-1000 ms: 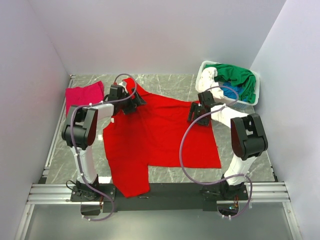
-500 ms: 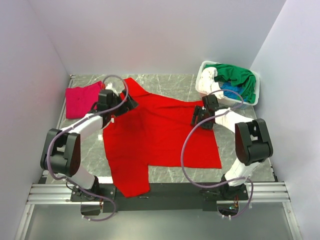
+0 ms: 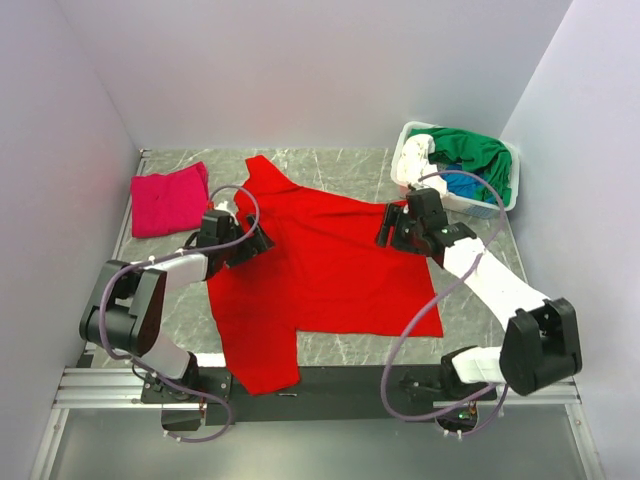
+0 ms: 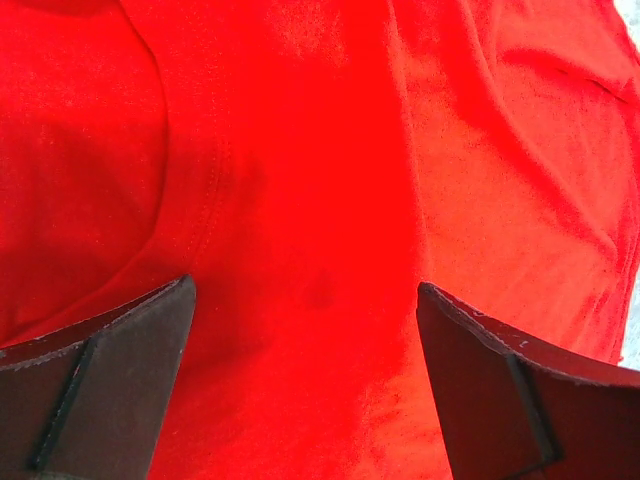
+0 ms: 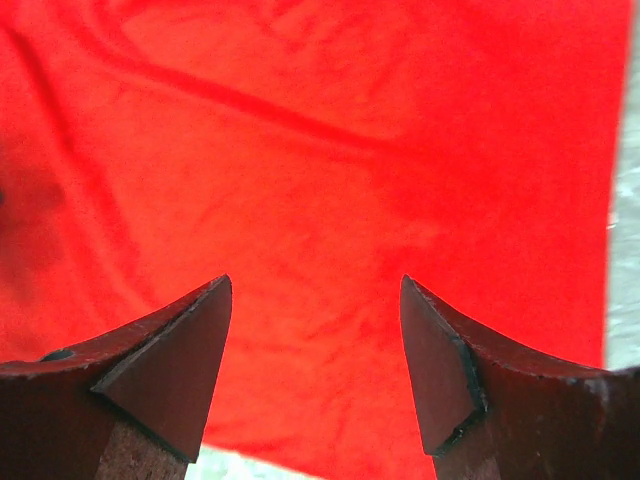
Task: Fold and stack the t-shirts
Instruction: Flatten the tshirt out
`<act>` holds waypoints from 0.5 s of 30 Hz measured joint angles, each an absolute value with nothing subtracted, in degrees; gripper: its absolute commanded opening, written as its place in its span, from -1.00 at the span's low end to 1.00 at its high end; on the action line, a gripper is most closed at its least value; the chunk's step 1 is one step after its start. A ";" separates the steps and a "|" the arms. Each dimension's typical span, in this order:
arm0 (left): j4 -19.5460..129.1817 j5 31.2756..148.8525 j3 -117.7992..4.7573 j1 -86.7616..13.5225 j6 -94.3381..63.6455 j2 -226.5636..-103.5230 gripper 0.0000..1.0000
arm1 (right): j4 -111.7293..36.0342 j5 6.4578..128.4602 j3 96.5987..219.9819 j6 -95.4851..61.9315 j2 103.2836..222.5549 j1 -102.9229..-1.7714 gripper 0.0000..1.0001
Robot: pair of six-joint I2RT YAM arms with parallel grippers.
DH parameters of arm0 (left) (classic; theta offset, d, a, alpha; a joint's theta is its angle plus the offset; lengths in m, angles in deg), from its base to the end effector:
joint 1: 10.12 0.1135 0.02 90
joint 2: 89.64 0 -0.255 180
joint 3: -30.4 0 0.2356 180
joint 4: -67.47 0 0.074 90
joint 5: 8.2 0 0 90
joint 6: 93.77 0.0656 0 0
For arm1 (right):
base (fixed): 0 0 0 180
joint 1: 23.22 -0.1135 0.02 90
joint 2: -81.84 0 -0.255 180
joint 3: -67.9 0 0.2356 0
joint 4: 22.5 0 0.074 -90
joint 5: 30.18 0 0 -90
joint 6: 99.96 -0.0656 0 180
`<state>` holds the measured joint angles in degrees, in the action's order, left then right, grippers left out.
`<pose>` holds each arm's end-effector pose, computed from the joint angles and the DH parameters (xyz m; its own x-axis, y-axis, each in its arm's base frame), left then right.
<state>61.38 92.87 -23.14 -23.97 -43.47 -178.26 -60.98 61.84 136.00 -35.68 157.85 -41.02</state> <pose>0.2988 -0.0866 0.1419 -0.7315 -0.4653 -0.4984 -0.1195 0.8072 -0.5781 0.2735 0.0902 0.2275 -0.7637 0.2103 -0.6103 0.0031 0.9466 0.3223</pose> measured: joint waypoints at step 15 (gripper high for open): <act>70.60 89.05 -13.50 -28.88 -45.63 -172.62 0.99 | -59.69 60.48 137.94 -39.41 160.34 -58.27 0.52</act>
<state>70.60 89.05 -13.50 -28.88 -45.63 -172.62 -59.69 60.48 137.94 -39.41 160.34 -58.27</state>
